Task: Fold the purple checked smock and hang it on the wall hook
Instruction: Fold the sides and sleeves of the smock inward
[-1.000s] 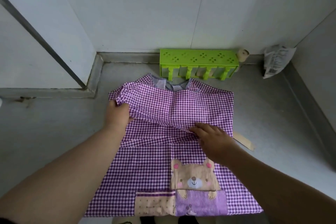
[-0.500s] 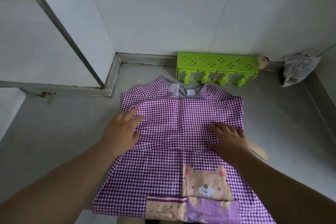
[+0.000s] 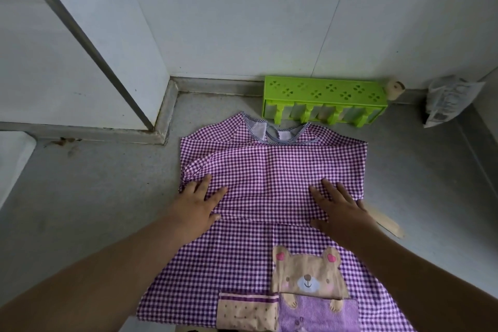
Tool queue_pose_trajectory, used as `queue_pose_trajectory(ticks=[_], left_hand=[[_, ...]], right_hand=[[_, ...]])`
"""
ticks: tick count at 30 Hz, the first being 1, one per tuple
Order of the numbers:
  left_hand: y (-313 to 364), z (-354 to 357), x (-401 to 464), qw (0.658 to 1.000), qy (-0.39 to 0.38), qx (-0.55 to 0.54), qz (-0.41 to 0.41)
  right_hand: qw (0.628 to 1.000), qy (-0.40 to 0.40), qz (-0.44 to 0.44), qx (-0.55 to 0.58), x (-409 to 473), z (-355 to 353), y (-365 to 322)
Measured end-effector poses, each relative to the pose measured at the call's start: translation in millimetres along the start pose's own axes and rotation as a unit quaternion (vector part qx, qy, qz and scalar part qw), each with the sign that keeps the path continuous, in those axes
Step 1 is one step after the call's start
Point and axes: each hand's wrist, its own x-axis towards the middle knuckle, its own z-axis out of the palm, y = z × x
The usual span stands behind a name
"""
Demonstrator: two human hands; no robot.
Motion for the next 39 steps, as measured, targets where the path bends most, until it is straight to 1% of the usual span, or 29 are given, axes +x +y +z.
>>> queue_pose_trajectory(ticks=[7, 10, 12, 13, 15, 16, 17, 19, 21, 24, 27, 30, 32, 34, 36, 38, 39], left_hand=[[-3, -18, 20, 1.000, -0.007, -0.017, -0.014], [-1, -27, 25, 1.000, -0.005, -0.003, -0.017], [2, -29, 22, 1.000, 0.028, 0.010, 0.005], [3, -28, 19, 0.998, 0.052, 0.018, 0.026], [3, -24, 14, 0.992, 0.091, 0.038, 0.078], [2, -22, 11, 0.989, 0.098, 0.042, 0.102], [2, -21, 8, 0.987, 0.099, 0.041, 0.122], [1, -18, -1, 0.985, 0.097, 0.032, 0.141], [0, -16, -12, 0.984, 0.095, 0.025, 0.146], [-3, -16, -30, 0.986, 0.083, 0.016, 0.144], [-5, -11, -46, 0.988, 0.072, 0.010, 0.135], [-4, -2, -67, 0.995, 0.070, -0.034, 0.066], [0, 13, -97, 0.991, 0.069, -0.108, -0.026], [2, 34, -120, 0.973, 0.071, -0.185, -0.115], [6, 59, -146, 0.952, 0.045, -0.245, -0.180], [10, 85, -167, 0.938, 0.027, -0.273, -0.212], [8, 89, -171, 0.936, 0.031, -0.269, -0.223]], right_hand=[[1.000, 0.004, 0.001, 0.020, 30, -18, 11], [1.000, 0.010, 0.028, -0.009, 38, -24, 5], [0.996, 0.053, 0.048, -0.046, 31, -23, -11], [0.994, 0.087, 0.039, -0.049, 23, -19, -23], [0.990, 0.136, -0.013, -0.028, -1, -7, -49], [0.989, 0.143, -0.043, -0.022, -15, 3, -62], [0.987, 0.142, -0.067, -0.020, -31, 13, -75], [0.988, 0.125, -0.086, -0.011, -60, 32, -94], [0.992, 0.101, -0.073, -0.010, -85, 46, -105], [0.995, 0.078, -0.058, 0.005, -102, 63, -104], [0.996, 0.062, -0.048, -0.046, -101, 75, -97], [0.998, 0.033, -0.028, -0.043, -95, 74, -95], [0.997, 0.043, -0.037, -0.044, -99, 73, -98], [0.997, 0.051, -0.039, -0.034, -97, 74, -95], [0.997, 0.055, -0.048, -0.037, -92, 77, -91], [0.995, 0.064, -0.061, -0.045, -82, 82, -83], [0.994, 0.067, -0.067, -0.044, -77, 79, -81]])
